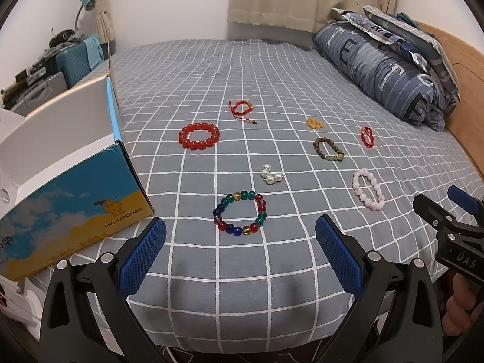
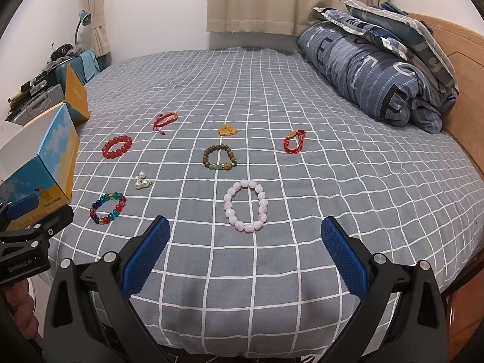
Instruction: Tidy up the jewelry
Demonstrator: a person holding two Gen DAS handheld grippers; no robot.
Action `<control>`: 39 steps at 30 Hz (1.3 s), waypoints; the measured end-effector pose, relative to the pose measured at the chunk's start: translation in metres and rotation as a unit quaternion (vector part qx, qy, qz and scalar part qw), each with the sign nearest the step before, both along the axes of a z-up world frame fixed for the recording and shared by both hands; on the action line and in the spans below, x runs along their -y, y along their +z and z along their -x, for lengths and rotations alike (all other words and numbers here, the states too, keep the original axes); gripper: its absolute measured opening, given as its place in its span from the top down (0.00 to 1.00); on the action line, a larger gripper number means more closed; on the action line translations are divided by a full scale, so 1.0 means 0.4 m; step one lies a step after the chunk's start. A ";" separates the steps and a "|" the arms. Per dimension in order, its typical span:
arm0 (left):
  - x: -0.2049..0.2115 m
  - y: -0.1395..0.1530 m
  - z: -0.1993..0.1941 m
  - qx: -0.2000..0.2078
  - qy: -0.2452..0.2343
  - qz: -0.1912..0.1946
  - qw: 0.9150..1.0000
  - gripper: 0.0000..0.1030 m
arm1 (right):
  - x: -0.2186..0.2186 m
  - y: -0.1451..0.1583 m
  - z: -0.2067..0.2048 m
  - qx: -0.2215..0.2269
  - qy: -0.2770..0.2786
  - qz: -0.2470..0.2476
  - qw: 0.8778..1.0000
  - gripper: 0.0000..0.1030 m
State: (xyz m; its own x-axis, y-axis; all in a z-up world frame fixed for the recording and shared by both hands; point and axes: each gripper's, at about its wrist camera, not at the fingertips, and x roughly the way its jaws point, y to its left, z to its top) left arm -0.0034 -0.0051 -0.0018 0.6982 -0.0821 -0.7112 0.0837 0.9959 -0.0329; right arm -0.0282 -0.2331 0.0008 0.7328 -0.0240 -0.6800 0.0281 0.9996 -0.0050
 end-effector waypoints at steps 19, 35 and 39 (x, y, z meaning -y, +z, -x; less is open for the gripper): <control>0.001 -0.004 0.002 -0.002 0.000 -0.002 1.000 0.06 | -0.009 0.001 0.003 -0.001 0.002 0.000 1.000 0.06; 0.001 0.027 -0.043 -0.012 -0.010 0.004 1.000 0.06 | -0.006 0.030 -0.018 0.007 0.006 -0.002 1.000 0.06; -0.001 0.055 -0.107 -0.019 -0.019 0.015 1.000 0.06 | -0.007 0.054 -0.063 0.009 0.011 0.001 1.000 0.06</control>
State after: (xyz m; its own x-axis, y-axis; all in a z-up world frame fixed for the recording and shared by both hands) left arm 0.0395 -0.0048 0.0204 0.6661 -0.1297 -0.7345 0.1204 0.9905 -0.0657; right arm -0.0031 -0.2301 0.0225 0.7450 -0.0091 -0.6670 0.0070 1.0000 -0.0058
